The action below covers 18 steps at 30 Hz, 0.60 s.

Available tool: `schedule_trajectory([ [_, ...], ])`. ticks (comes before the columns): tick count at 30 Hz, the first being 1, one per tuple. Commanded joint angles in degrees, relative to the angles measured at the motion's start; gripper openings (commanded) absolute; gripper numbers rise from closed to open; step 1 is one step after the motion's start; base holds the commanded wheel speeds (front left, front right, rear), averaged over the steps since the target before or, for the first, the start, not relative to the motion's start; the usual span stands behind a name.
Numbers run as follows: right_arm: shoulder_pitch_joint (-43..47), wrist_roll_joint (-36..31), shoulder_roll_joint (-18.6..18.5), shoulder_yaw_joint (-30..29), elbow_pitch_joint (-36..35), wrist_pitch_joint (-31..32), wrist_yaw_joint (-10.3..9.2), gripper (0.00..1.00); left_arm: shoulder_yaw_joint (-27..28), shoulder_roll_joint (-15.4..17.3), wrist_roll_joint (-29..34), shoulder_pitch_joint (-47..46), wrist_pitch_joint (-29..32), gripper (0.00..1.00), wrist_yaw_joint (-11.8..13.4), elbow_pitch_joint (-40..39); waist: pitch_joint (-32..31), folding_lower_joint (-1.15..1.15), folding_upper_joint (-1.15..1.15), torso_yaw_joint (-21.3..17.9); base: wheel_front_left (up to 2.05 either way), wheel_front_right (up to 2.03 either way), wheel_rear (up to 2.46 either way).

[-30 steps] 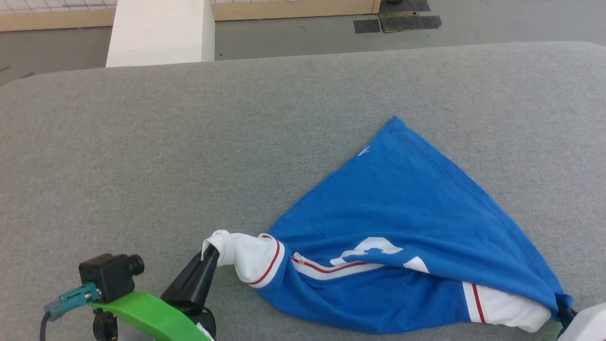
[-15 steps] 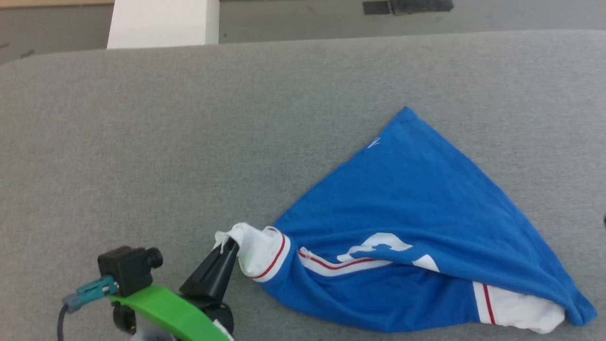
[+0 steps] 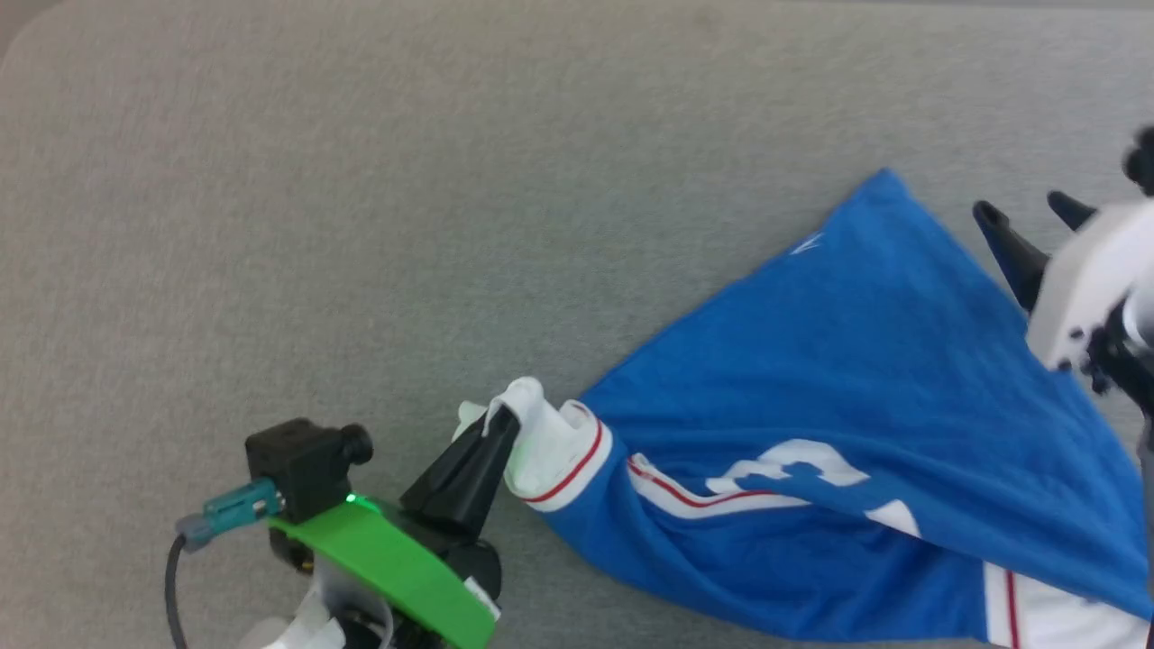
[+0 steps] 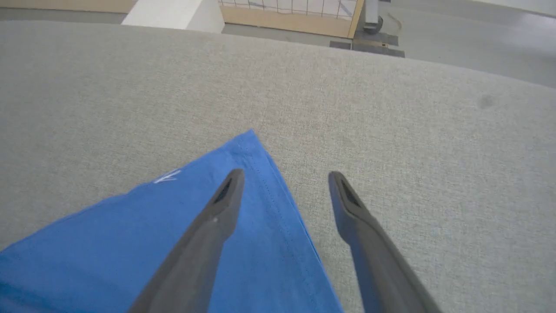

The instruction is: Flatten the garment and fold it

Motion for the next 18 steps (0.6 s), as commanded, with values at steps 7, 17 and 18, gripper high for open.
schedule_trajectory([
  [7,-8.0,-1.4,-2.6,4.1,9.1,3.3,-0.08,1.00,-1.5,-1.7,1.2,-4.2,-0.3,0.00,-1.5,1.6,7.7,0.00,0.00,6.8,0.00,0.00,0.00],
  [17,-9.8,-0.6,-4.7,7.4,12.7,9.3,-0.08,0.00,-2.3,-3.3,1.1,-6.4,-1.3,0.00,-2.8,4.2,9.6,0.00,0.00,8.8,0.00,0.00,0.00],
  [18,-9.9,-0.3,-4.7,7.2,12.4,9.3,-0.08,0.00,-2.3,-3.3,1.0,-6.6,-1.4,0.00,-2.8,4.5,9.6,0.00,0.00,8.8,0.00,0.00,0.00],
])
